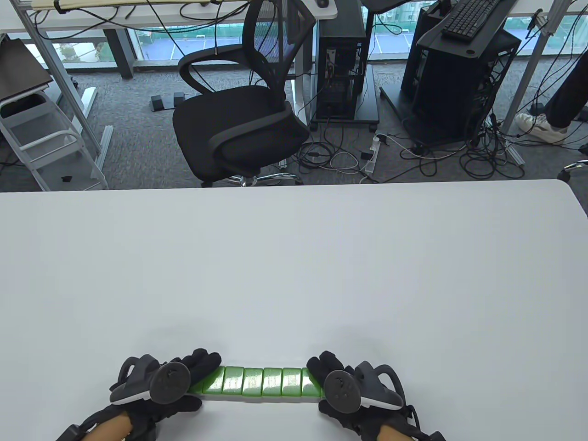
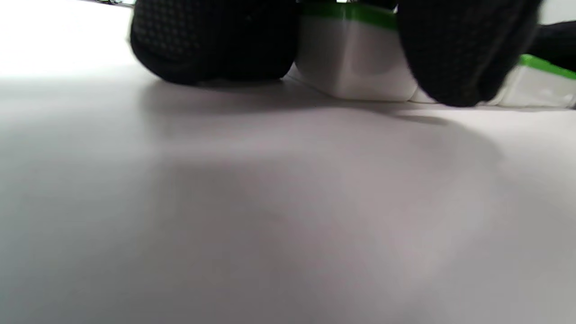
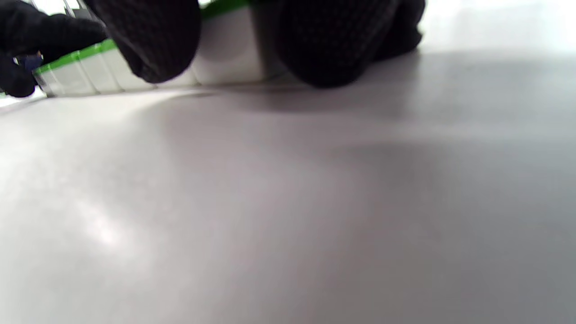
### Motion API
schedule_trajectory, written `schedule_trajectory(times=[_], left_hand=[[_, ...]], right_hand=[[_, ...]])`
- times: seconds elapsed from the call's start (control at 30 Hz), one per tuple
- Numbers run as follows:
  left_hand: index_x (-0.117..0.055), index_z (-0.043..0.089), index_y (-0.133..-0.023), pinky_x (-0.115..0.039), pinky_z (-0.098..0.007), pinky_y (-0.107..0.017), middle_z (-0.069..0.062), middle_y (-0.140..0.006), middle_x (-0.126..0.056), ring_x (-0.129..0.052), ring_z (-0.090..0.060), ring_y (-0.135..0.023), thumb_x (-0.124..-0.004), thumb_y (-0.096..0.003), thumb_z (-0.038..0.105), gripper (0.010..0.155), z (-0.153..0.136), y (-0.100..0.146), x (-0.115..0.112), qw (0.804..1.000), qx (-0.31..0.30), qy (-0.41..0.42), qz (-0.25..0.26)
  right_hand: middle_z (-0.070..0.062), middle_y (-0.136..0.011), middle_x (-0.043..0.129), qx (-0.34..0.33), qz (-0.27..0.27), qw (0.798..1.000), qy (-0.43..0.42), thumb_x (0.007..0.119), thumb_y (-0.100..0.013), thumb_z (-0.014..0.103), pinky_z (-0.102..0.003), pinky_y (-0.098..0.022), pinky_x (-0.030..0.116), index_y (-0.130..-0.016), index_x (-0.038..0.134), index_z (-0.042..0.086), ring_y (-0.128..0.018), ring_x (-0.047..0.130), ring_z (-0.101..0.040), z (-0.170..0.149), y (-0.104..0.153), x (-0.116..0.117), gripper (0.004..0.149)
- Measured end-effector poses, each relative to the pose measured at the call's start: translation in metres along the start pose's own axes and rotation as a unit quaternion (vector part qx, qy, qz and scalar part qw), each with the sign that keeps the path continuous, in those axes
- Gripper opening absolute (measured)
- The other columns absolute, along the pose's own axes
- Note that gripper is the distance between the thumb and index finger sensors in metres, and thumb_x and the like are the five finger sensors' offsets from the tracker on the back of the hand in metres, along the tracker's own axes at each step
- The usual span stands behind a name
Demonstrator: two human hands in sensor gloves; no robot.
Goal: Flip mahjong tiles upright in a row
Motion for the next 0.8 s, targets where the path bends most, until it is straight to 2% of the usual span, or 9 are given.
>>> schedule_trajectory(times=[0.1,0.27,0.37,0.53,0.6,0.63,0.7,0.77,0.8], left_hand=[[-0.046,0.044,-0.102,-0.088,-0.033,-0.042,0.001,-0.111,-0.058,-0.089,-0.025,-0.060,-0.089,-0.0298,0.051,0.084,0.000,-0.003,-0.003,1.000,-0.007,0.002,-0.010],[-0.035,0.048,-0.102,-0.082,-0.032,-0.039,0.011,-0.113,-0.050,-0.083,-0.022,-0.058,-0.084,-0.0354,0.058,0.083,0.002,-0.012,-0.011,0.999,0.006,-0.021,-0.048],[-0.032,0.050,-0.101,-0.080,-0.027,-0.035,0.015,-0.113,-0.047,-0.081,-0.018,-0.055,-0.082,-0.0395,0.061,0.081,-0.003,-0.016,-0.014,0.998,-0.001,0.008,-0.064],[-0.044,0.050,-0.100,-0.081,-0.024,-0.025,0.015,-0.111,-0.053,-0.084,-0.017,-0.045,-0.089,-0.0383,0.060,0.077,-0.015,-0.023,-0.014,0.992,-0.010,0.108,-0.064],[-0.049,0.050,-0.098,-0.082,-0.022,-0.022,0.017,-0.109,-0.057,-0.086,-0.015,-0.042,-0.089,-0.0360,0.062,0.075,-0.025,-0.030,-0.015,0.982,-0.007,0.168,-0.083],[-0.051,0.049,-0.098,-0.083,-0.021,-0.020,0.017,-0.108,-0.059,-0.087,-0.014,-0.040,-0.088,-0.0354,0.063,0.074,-0.030,-0.034,-0.015,0.975,-0.005,0.199,-0.094],[-0.058,0.047,-0.096,-0.083,-0.020,-0.016,0.018,-0.105,-0.062,-0.088,-0.013,-0.035,-0.086,-0.0338,0.064,0.070,-0.041,-0.043,-0.019,0.954,0.005,0.275,-0.117],[-0.062,0.048,-0.093,-0.083,-0.020,-0.015,0.021,-0.107,-0.060,-0.089,-0.012,-0.033,-0.084,-0.0335,0.064,0.065,-0.055,-0.053,-0.023,0.924,0.025,0.355,-0.140],[-0.064,0.048,-0.092,-0.083,-0.020,-0.014,0.024,-0.107,-0.058,-0.089,-0.012,-0.032,-0.080,-0.0338,0.065,0.063,-0.058,-0.057,-0.025,0.918,0.029,0.369,-0.145]], right_hand=[[-0.018,-0.111,0.033,-0.004,0.002,1.000,-0.015,0.074,-0.049,0.038,-0.019,-0.041,0.080,-0.106,0.028,0.024,-0.053,0.061,-0.042,-0.001,-0.002,0.000,0.074],[-0.013,-0.113,0.035,0.011,0.001,1.000,0.007,0.074,-0.052,0.041,-0.014,-0.042,0.081,-0.106,0.027,0.026,-0.053,0.062,-0.041,0.001,-0.004,0.002,0.073],[-0.003,-0.116,0.028,0.016,0.021,0.999,-0.034,0.074,-0.055,0.043,-0.009,-0.044,0.076,-0.106,0.025,0.031,-0.052,0.057,-0.038,-0.008,-0.008,0.004,0.072],[0.002,-0.116,0.044,0.019,0.008,0.988,-0.151,0.087,-0.050,0.044,-0.006,-0.036,0.076,-0.103,0.042,0.036,-0.047,0.057,-0.036,-0.026,-0.016,-0.001,0.070],[0.002,-0.114,0.053,0.031,0.024,0.973,-0.228,0.091,-0.045,0.046,-0.004,-0.032,0.077,-0.101,0.051,0.036,-0.044,0.059,-0.036,-0.041,-0.026,-0.005,0.069],[0.001,-0.111,0.057,0.035,0.040,0.957,-0.285,0.092,-0.043,0.045,-0.005,-0.029,0.076,-0.099,0.056,0.034,-0.042,0.060,-0.036,-0.050,-0.032,-0.005,0.068],[0.000,-0.109,0.059,0.039,0.067,0.924,-0.376,0.092,-0.044,0.044,-0.005,-0.028,0.075,-0.098,0.061,0.032,-0.041,0.061,-0.035,-0.064,-0.041,-0.002,0.063],[0.003,-0.108,0.061,0.068,0.083,0.892,-0.440,0.089,-0.043,0.048,-0.003,-0.027,0.074,-0.095,0.066,0.033,-0.042,0.067,-0.031,-0.080,-0.049,0.002,0.059],[0.008,-0.108,0.060,0.081,0.089,0.883,-0.454,0.086,-0.043,0.050,-0.002,-0.026,0.074,-0.093,0.068,0.035,-0.043,0.070,-0.029,-0.083,-0.051,0.003,0.055]])
Point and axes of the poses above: the tracker on the back of each hand, its own z axis roughly to the thumb side, its own y axis roughly from the fingertips to the wrist, x = y × z, the point moved 5 cm from there along -y, roughly from the wrist to the fingertips
